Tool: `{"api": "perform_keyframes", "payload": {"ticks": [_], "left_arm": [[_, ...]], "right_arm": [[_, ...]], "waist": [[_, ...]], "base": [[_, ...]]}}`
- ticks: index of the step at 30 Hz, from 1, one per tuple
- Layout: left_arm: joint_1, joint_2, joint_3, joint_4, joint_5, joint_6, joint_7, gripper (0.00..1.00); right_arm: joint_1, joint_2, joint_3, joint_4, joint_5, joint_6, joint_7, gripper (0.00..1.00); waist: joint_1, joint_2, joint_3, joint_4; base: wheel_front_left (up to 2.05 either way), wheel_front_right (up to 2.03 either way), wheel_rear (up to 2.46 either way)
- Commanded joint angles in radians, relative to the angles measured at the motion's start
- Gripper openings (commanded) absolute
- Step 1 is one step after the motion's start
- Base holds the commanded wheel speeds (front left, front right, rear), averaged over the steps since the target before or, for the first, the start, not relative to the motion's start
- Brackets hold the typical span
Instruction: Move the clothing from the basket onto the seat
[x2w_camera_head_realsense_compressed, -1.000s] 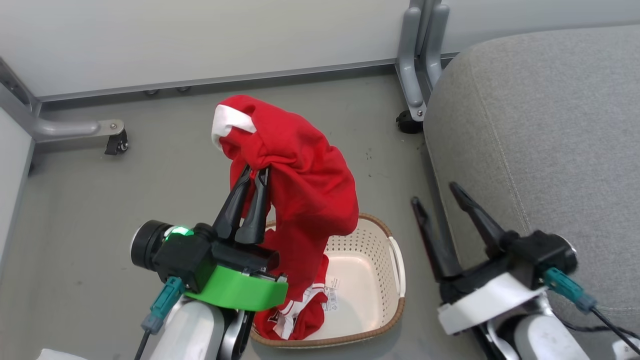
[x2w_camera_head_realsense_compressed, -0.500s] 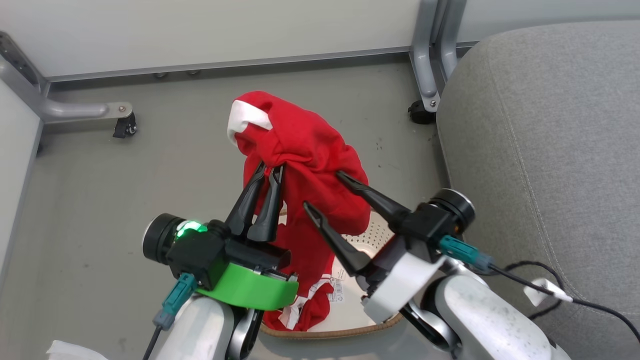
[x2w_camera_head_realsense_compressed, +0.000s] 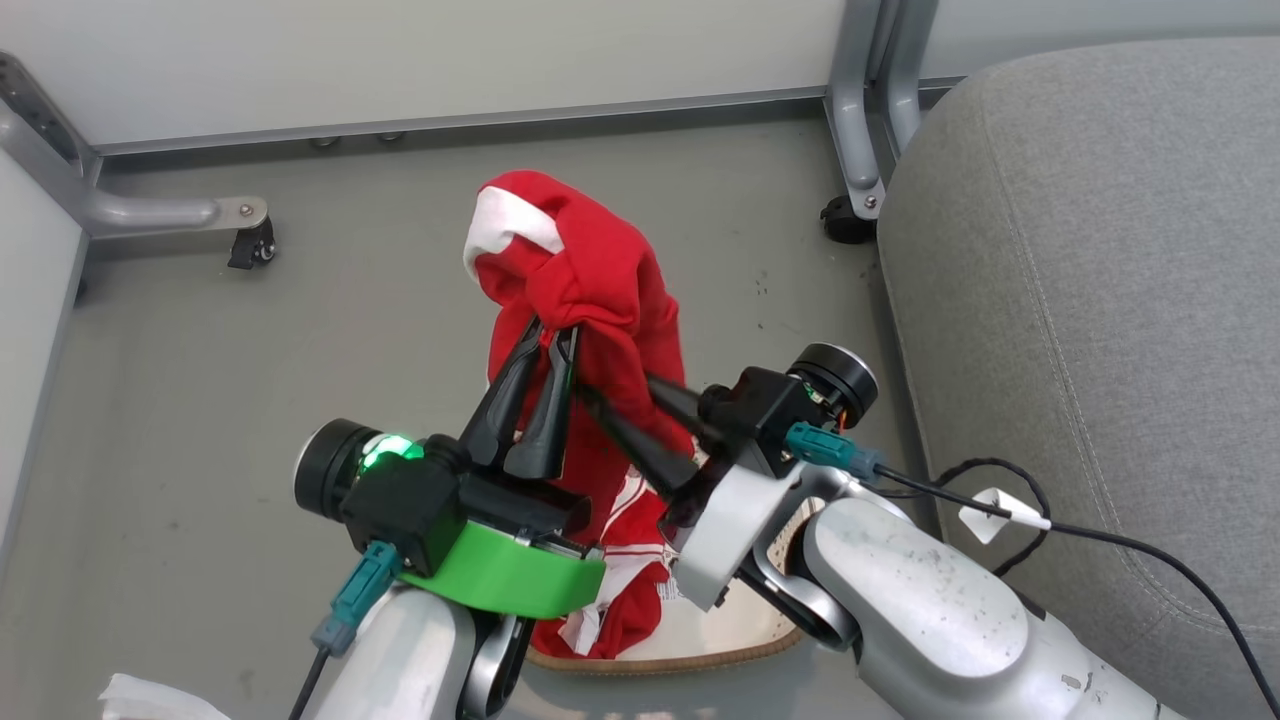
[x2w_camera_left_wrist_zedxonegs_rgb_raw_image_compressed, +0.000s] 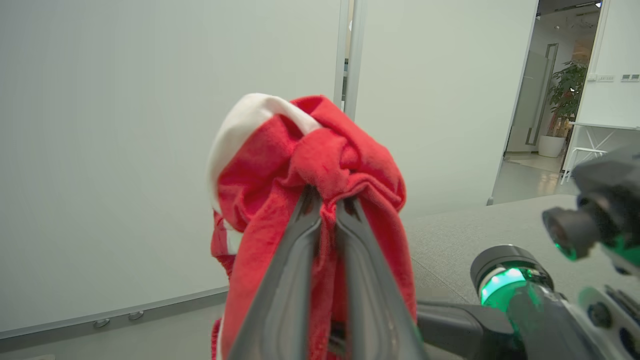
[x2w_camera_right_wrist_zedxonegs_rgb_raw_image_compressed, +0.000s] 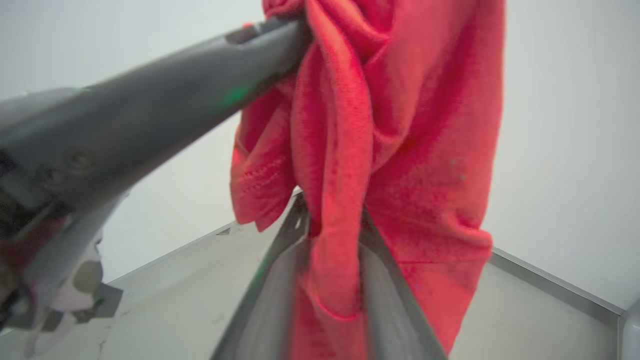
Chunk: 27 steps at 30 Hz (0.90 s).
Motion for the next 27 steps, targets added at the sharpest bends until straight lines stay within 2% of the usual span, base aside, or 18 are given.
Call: {"api": "perform_keyframes", "payload": {"ticks": [1, 22, 23, 24, 25, 27], "left_arm": [[-0.014, -0.001, -0.001, -0.002, -0.008, -0.002, -0.001, 0.0], [-0.009, 0.008, 0.0, 0.024, -0.009, 0.005, 0.003, 0.0], [-0.01, 0.013, -0.002, 0.032, -0.003, 0.009, 0.017, 0.33], [-0.012, 0.013, 0.0, 0.032, 0.004, 0.018, 0.019, 0.89], [-0.016, 0.013, 0.004, 0.028, 0.007, 0.024, 0.018, 1.0], [-0.016, 0.018, -0.001, 0.031, 0.017, 0.031, 0.027, 1.0]], "right_arm": [[-0.015, 0.003, 0.008, 0.012, 0.009, 0.0, -0.008, 0.0], [-0.057, 0.0, 0.041, 0.072, 0.058, 0.0, -0.056, 0.0], [-0.058, -0.001, 0.04, 0.074, 0.059, 0.0, -0.057, 0.0], [-0.06, -0.002, 0.038, 0.075, 0.059, 0.0, -0.058, 0.0], [-0.062, -0.003, 0.035, 0.076, 0.058, 0.0, -0.06, 0.0], [-0.065, -0.006, 0.029, 0.079, 0.058, 0.0, -0.063, 0.0]], "waist": [[0.0, 0.0, 0.001, 0.0], [0.0, 0.0, -0.012, -0.005], [0.0, 0.0, -0.012, -0.004], [0.0, 0.0, -0.012, -0.003], [0.0, 0.0, -0.011, -0.002], [0.0, 0.0, -0.012, -0.001]], "base": [[0.0, 0.0, 0.0], [0.0, 0.0, 0.0], [0.0, 0.0, 0.0], [0.0, 0.0, 0.0], [0.0, 0.0, 0.0], [0.0, 0.0, 0.0]]}}
